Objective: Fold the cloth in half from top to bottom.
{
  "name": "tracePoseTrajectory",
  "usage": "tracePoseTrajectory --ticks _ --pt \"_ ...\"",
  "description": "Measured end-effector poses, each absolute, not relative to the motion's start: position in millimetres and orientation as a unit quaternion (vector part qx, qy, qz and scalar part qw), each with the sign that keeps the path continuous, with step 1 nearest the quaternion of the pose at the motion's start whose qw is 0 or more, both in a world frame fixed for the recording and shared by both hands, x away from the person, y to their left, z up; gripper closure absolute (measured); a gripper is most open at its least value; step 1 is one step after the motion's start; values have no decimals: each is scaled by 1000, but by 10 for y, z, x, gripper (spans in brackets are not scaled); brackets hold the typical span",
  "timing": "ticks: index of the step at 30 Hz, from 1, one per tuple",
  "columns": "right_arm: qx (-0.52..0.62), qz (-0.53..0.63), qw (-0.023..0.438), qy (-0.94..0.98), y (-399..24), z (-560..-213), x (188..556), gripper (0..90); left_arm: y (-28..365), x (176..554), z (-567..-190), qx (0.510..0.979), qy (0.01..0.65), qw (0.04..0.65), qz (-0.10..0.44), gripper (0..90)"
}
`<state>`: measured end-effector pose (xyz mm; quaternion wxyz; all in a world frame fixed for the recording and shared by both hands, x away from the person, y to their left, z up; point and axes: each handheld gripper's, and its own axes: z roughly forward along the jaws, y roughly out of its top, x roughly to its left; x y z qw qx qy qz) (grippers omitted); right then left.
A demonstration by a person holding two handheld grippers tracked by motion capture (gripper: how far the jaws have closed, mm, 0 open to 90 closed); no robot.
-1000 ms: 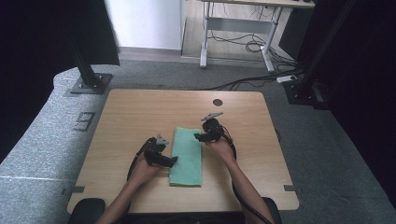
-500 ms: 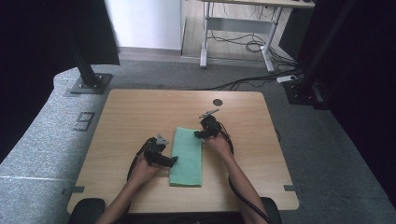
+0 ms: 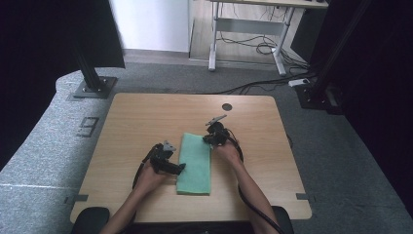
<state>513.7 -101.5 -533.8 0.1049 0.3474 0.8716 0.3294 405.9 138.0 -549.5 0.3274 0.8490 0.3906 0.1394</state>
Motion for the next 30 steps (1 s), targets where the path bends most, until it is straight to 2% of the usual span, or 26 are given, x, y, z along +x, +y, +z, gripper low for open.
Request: tracePoseTrajectory --ticks 30 --pt "277 382 121 874 -1048 -4658 4662 827 1374 4052 -5494 848 395 325 142 0"
